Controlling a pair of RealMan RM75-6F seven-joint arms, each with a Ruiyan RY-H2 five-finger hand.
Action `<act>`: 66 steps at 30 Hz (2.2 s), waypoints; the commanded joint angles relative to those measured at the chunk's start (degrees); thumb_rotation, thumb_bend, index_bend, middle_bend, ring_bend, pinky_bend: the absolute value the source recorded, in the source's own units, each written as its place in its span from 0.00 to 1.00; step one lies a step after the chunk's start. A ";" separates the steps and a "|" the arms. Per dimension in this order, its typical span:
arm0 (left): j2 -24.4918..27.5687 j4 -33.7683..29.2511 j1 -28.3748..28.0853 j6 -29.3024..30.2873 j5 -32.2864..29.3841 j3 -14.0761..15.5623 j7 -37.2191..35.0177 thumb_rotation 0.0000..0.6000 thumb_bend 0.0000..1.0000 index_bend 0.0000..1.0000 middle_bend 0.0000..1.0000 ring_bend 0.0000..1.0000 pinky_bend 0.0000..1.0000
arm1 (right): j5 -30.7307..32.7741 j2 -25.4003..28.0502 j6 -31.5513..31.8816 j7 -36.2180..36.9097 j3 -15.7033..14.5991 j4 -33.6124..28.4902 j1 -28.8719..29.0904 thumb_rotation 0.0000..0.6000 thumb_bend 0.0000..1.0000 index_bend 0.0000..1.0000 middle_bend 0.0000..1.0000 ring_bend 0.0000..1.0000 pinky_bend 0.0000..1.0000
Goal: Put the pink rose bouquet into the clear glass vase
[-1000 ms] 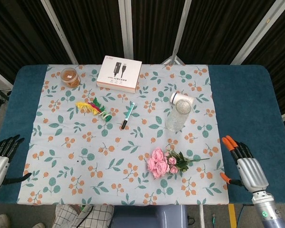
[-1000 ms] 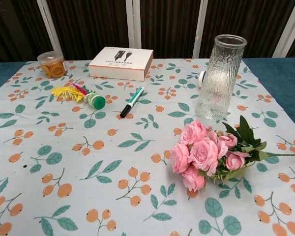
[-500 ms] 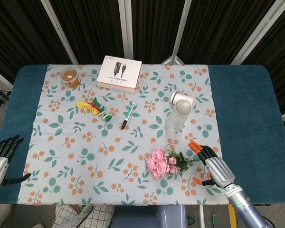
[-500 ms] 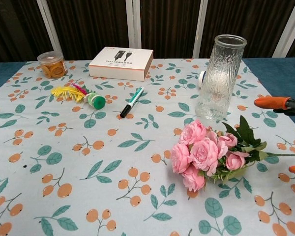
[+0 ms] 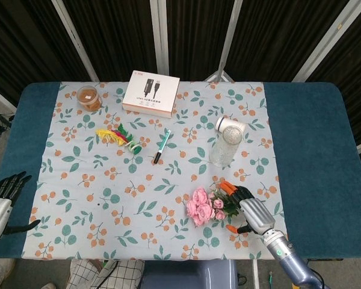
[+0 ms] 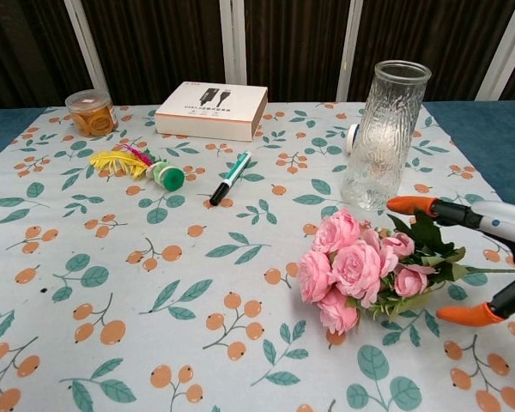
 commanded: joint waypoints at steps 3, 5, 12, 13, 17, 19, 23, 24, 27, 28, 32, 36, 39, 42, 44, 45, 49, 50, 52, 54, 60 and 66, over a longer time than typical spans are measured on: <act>0.12 -0.06 -0.08 -0.20 -0.05 0.04 -0.22 1.00 0.00 0.00 0.00 0.00 0.00 | 1.77 -2.64 -1.37 -1.51 0.35 1.30 0.98 1.00 0.27 0.00 0.11 0.05 0.00; 0.15 -0.10 -0.10 -0.25 -0.11 0.02 -0.29 1.00 0.00 0.00 0.00 0.00 0.00 | 2.11 -3.57 -1.57 -2.05 0.44 1.74 1.27 1.00 0.27 0.00 0.14 0.08 0.00; 0.23 -0.22 -0.21 -0.62 -0.31 0.06 -0.40 1.00 0.00 0.00 0.00 0.00 0.00 | 4.16 -7.46 -1.91 -3.48 1.24 3.59 2.08 1.00 0.27 0.06 0.21 0.19 0.06; 0.25 -0.24 -0.22 -0.65 -0.37 0.05 -0.41 1.00 0.00 0.00 0.00 0.00 0.00 | 4.42 -8.09 -1.91 -3.76 1.35 4.04 2.18 1.00 0.27 0.08 0.23 0.22 0.09; 0.33 -0.35 -0.24 -0.78 -0.58 0.02 -0.53 1.00 0.00 0.00 0.00 0.00 0.00 | 4.55 -10.26 -1.67 -5.46 1.38 6.18 2.61 1.00 0.27 0.17 0.32 0.33 0.24; 0.38 -0.40 -0.25 -0.84 -0.64 0.02 -0.65 1.00 0.00 0.00 0.00 0.00 0.00 | 4.51 -11.08 -1.62 -6.16 1.29 7.09 2.82 1.00 0.27 0.23 0.37 0.39 0.32; 0.50 -0.52 -0.30 -0.99 -0.75 0.01 -0.92 1.00 0.00 0.00 0.00 0.00 0.00 | 4.86 -12.09 -1.13 -7.08 1.29 7.83 2.84 1.00 0.27 0.36 0.48 0.51 0.41; 0.52 -0.53 -0.31 -1.01 -0.75 0.01 -0.97 1.00 0.00 0.00 0.00 0.00 0.00 | 4.92 -12.18 -1.00 -7.34 1.31 7.81 2.84 1.00 0.27 0.38 0.50 0.53 0.42; 0.57 -0.59 -0.32 -1.02 -0.76 0.00 -1.13 1.00 0.00 0.00 0.00 0.00 0.00 | 5.30 -11.92 -0.91 -8.18 1.35 7.11 2.93 1.00 0.27 0.41 0.52 0.55 0.43; 0.60 -0.61 -0.32 -1.03 -0.76 0.02 -1.18 1.00 0.00 0.00 0.00 0.00 0.00 | 5.40 -11.69 -0.75 -8.31 1.47 6.59 2.94 1.00 0.27 0.42 0.52 0.55 0.43; 0.65 -0.69 -0.31 -1.00 -0.73 0.02 -1.30 1.00 0.00 0.00 0.00 0.00 0.00 | 5.58 -9.79 0.76 -7.67 2.77 3.15 2.82 1.00 0.27 0.42 0.53 0.55 0.43; 0.71 -0.86 -0.30 -1.03 -0.74 0.07 -1.41 1.00 0.00 0.00 0.00 0.00 0.00 | 6.15 -6.49 2.81 -6.08 5.49 -1.58 2.80 1.00 0.26 0.42 0.53 0.55 0.43; 0.71 -0.93 -0.27 -0.98 -0.77 0.05 -1.41 1.00 0.00 0.00 0.00 0.00 0.00 | 8.01 -3.27 4.47 -3.78 8.80 -5.64 2.62 1.00 0.27 0.42 0.53 0.55 0.43; 0.72 -1.04 -0.25 -0.97 -0.75 0.08 -1.40 1.00 0.00 0.00 0.00 0.00 0.00 | 12.18 -0.13 6.11 -0.18 13.32 -9.78 2.15 1.00 0.27 0.42 0.53 0.55 0.43; 0.73 -1.10 -0.25 -0.98 -0.72 0.10 -1.37 1.00 0.00 0.00 0.00 0.00 0.00 | 15.80 1.76 6.93 2.66 16.65 -12.23 1.81 1.00 0.27 0.42 0.53 0.55 0.43; 0.72 -1.13 -0.26 -0.99 -0.72 0.11 -1.35 1.00 0.00 0.00 0.00 0.00 0.00 | 17.90 2.70 7.38 4.31 18.59 -13.35 1.63 1.00 0.27 0.42 0.53 0.55 0.43; 0.68 -1.24 -0.24 -1.04 -0.86 0.08 -1.35 1.00 0.00 0.00 0.00 0.00 0.00 | 25.17 6.00 8.80 8.76 25.43 -16.19 1.32 1.00 0.26 0.42 0.53 0.55 0.43; 0.67 -1.30 -0.24 -1.09 -0.92 0.09 -1.37 1.00 0.00 0.00 0.00 0.00 0.00 | 26.48 6.65 9.22 9.23 26.98 -16.45 1.44 1.00 0.27 0.42 0.53 0.55 0.43; 0.65 -1.37 -0.25 -1.11 -0.92 0.09 -1.21 1.00 0.00 0.00 0.00 0.00 0.00 | 28.77 7.77 10.22 9.83 30.31 -16.37 2.06 1.00 0.27 0.42 0.53 0.55 0.43; 0.62 -1.41 -0.26 -1.05 -0.83 0.09 -1.06 1.00 0.00 0.00 0.00 0.00 0.00 | 30.03 8.11 10.79 10.74 32.57 -16.09 2.70 1.00 0.27 0.42 0.53 0.55 0.43; 0.30 -1.28 -0.26 -0.79 -0.59 0.03 -0.32 1.00 0.00 0.00 0.00 0.00 0.00 | 34.80 6.10 11.80 15.98 38.88 -13.95 5.64 1.00 0.27 0.42 0.53 0.54 0.43; 0.07 -1.16 -0.24 -0.66 -0.53 0.00 -0.14 1.00 0.00 0.00 0.00 0.00 0.00 | 40.49 2.08 11.25 21.61 43.79 -10.07 9.70 1.00 0.27 0.42 0.53 0.54 0.43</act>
